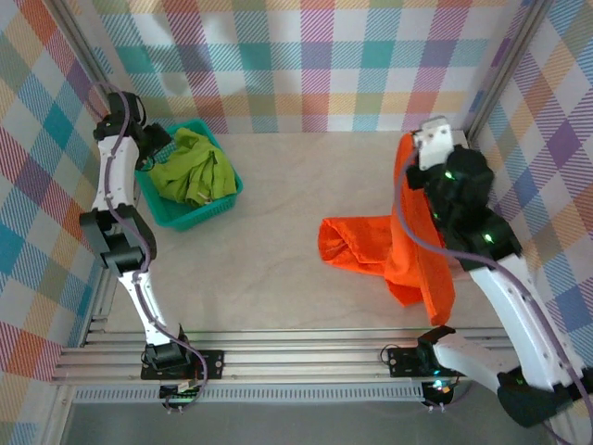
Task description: Fold and stack the shorts
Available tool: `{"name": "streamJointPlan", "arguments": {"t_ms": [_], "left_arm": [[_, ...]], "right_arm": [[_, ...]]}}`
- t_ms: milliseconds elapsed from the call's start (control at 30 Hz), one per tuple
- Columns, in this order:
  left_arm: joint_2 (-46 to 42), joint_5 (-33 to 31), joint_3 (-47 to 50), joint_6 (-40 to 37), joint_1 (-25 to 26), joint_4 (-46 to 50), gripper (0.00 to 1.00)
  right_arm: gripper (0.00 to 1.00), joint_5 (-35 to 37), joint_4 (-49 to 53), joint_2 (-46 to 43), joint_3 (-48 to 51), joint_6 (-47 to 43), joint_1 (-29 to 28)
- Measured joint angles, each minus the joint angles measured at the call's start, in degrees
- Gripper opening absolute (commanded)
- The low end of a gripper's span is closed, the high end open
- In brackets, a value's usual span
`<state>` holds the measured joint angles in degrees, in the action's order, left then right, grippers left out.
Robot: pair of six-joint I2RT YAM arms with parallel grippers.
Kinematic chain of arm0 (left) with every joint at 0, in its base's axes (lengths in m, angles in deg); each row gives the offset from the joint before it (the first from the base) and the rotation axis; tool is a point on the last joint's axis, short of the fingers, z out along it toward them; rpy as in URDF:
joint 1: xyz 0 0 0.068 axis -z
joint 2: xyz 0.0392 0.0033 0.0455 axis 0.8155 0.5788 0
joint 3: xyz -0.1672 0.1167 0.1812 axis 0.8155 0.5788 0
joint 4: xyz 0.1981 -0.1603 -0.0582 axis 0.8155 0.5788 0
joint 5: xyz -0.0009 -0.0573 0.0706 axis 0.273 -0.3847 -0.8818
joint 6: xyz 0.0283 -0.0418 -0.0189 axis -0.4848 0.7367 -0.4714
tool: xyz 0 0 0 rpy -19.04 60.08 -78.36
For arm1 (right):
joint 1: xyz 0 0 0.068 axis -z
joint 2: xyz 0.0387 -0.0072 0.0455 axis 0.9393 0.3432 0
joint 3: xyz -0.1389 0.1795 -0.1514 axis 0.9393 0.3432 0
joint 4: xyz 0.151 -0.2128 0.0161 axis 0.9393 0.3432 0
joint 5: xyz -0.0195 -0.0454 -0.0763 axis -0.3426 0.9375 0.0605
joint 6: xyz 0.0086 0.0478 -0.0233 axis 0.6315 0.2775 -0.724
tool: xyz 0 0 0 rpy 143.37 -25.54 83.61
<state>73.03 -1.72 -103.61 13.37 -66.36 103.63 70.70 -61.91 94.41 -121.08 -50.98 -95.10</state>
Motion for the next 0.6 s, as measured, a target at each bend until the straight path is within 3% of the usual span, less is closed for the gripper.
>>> {"name": "streamJointPlan", "arguments": {"t_ms": [133, 333, 433, 600], "left_arm": [[-13.38, 2.14, 5.03, -0.28, 3.85, -2.6, 1.0], [-29.4, 10.05, 18.69, 3.65, 17.25, -11.04, 1.0], [-29.27, 12.83, 24.33, 6.71, 22.49, -14.08, 1.0], [-20.13, 13.03, 26.86, 9.38, 27.5, -15.8, 1.0]], "right_arm": [[0.0, -4.07, 3.08, 8.55, -1.25, 4.5, 0.0], [0.0, -6.93, 7.21, 15.67, -10.95, 10.64, -0.07], [0.0, -6.86, 7.04, 15.06, -12.7, 13.35, -0.07], [0.0, -6.71, 7.32, 12.66, -12.2, 17.73, -0.07]]}}
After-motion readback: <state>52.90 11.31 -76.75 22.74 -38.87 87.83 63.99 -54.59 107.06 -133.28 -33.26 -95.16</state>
